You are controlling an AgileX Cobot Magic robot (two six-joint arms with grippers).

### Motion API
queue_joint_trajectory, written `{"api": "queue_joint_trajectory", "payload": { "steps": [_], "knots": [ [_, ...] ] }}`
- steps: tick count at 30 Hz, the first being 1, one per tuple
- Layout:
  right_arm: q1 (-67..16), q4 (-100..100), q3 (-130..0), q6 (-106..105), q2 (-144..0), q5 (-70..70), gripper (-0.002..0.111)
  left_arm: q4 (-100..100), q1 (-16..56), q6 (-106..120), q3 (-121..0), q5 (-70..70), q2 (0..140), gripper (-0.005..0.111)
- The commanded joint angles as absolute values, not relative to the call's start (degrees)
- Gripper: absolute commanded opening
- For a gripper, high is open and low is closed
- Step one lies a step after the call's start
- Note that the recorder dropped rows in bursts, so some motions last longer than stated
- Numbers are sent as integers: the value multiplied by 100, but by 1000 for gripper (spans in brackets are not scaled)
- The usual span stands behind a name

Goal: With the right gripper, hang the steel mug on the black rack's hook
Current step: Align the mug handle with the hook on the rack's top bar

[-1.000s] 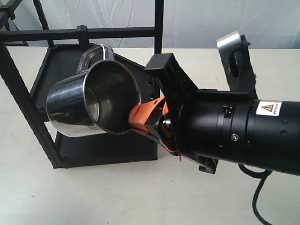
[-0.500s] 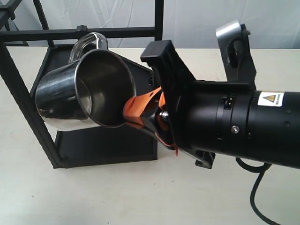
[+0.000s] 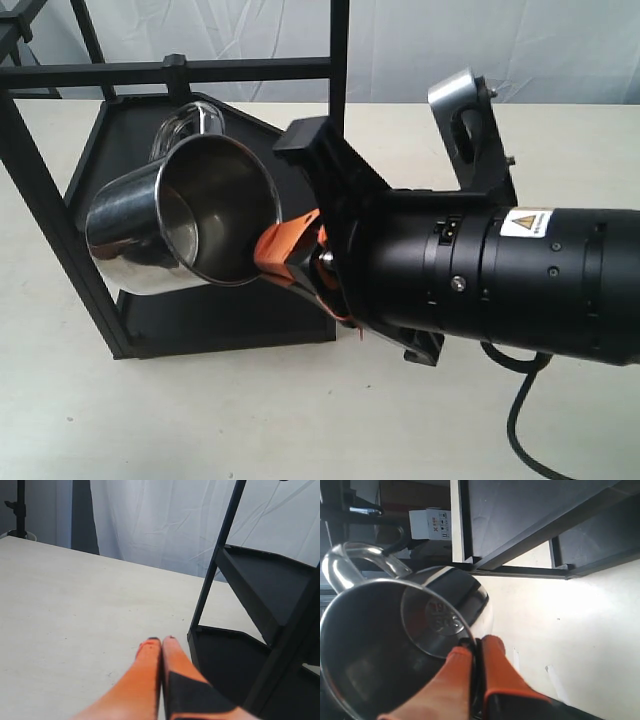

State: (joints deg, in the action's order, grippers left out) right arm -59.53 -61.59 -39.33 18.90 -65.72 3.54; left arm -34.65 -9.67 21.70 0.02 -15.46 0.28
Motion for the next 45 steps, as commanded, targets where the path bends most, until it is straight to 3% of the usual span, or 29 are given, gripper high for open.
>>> {"api": "queue_joint_trajectory", "payload": {
  "steps": [1, 45],
  "knots": [
    [-5941, -6156, -3972, 1825, -6559, 83, -1, -3535, -967, 2157, 0, -1488, 0, 2],
    [-5941, -5379, -3972, 1804, -6959, 289, -1, -3535, -967, 2157, 0, -1488, 0, 2]
  ]
}}
